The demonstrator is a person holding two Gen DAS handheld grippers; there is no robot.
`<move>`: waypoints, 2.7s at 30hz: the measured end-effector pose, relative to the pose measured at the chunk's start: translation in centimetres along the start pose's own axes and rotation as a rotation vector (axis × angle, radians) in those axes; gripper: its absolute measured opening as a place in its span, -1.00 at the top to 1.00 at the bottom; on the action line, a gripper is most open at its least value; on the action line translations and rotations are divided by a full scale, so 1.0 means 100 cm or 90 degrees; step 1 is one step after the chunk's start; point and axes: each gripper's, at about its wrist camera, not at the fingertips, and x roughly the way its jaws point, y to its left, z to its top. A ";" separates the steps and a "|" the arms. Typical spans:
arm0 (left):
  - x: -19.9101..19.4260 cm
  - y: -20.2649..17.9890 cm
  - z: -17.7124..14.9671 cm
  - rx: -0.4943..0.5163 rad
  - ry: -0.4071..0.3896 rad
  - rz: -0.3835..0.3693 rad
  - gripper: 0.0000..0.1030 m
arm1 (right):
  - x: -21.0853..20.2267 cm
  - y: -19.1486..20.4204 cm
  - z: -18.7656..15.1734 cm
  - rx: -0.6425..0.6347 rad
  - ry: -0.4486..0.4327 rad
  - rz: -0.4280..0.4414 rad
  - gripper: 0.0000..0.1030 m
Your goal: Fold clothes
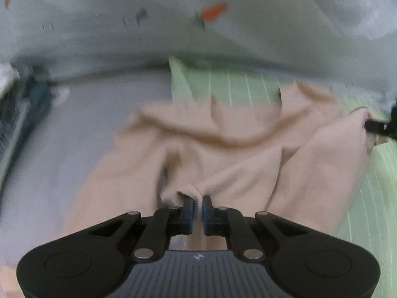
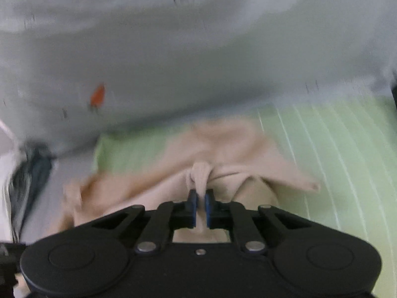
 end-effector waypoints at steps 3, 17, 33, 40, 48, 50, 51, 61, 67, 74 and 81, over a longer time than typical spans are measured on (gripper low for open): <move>0.003 0.013 0.020 -0.069 -0.025 0.009 0.82 | 0.009 0.008 0.020 -0.013 -0.026 0.005 0.90; 0.005 0.015 -0.031 0.003 0.068 -0.023 -0.08 | 0.008 -0.017 -0.042 0.068 0.029 0.003 0.12; 0.022 0.001 -0.039 0.012 0.108 -0.046 0.38 | 0.051 -0.001 -0.011 -0.018 0.043 0.051 0.50; -0.007 0.003 -0.037 0.021 0.092 -0.004 0.88 | 0.004 0.004 -0.026 -0.044 0.028 0.031 0.78; -0.072 0.018 -0.053 -0.043 0.051 -0.017 0.89 | -0.079 -0.009 -0.056 -0.055 -0.005 0.007 0.78; -0.091 0.020 -0.066 -0.061 0.046 -0.032 0.89 | -0.098 -0.018 -0.066 -0.037 -0.010 0.007 0.79; -0.097 0.020 -0.073 -0.068 0.046 -0.038 0.89 | -0.107 -0.023 -0.071 -0.025 -0.012 0.008 0.79; -0.120 0.009 -0.149 -0.090 0.105 0.012 0.88 | -0.156 -0.051 -0.134 0.004 0.031 -0.003 0.94; -0.120 0.013 -0.167 -0.093 0.126 0.071 0.92 | -0.164 -0.054 -0.151 -0.003 0.049 0.003 0.94; -0.119 0.025 -0.166 -0.108 0.127 0.085 0.90 | -0.158 -0.046 -0.159 -0.012 0.066 -0.008 0.80; -0.114 0.028 -0.149 -0.082 0.113 0.076 -0.01 | -0.140 -0.028 -0.161 -0.049 0.068 -0.085 -0.14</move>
